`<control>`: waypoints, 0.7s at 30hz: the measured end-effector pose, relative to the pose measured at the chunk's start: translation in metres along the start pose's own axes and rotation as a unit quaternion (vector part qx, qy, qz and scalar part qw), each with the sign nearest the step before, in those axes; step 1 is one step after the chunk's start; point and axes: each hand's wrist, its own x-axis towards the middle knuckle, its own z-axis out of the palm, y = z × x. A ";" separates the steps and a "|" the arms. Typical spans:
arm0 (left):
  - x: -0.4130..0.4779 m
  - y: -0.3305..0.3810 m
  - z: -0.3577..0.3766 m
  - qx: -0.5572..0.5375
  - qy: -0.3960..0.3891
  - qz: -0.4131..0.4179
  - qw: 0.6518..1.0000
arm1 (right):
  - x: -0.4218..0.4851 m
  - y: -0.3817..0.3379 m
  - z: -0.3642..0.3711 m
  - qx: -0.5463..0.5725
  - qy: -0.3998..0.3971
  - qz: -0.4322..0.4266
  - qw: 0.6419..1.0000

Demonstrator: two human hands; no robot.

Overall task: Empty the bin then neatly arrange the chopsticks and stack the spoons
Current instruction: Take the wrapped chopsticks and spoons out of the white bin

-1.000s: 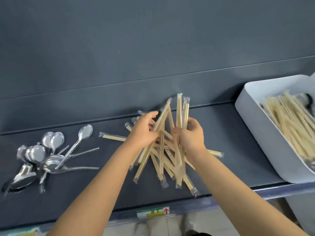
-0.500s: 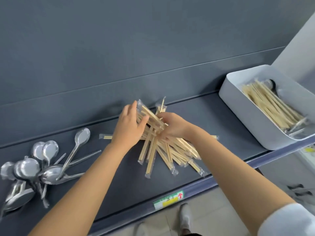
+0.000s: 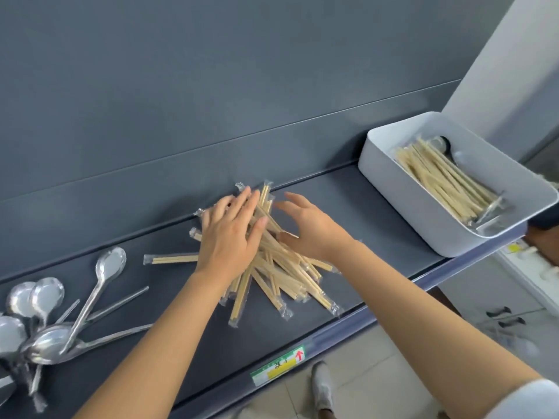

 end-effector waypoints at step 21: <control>0.134 0.347 0.093 0.056 -0.052 0.092 0.993 | -0.125 0.278 -0.188 0.007 0.149 0.100 0.984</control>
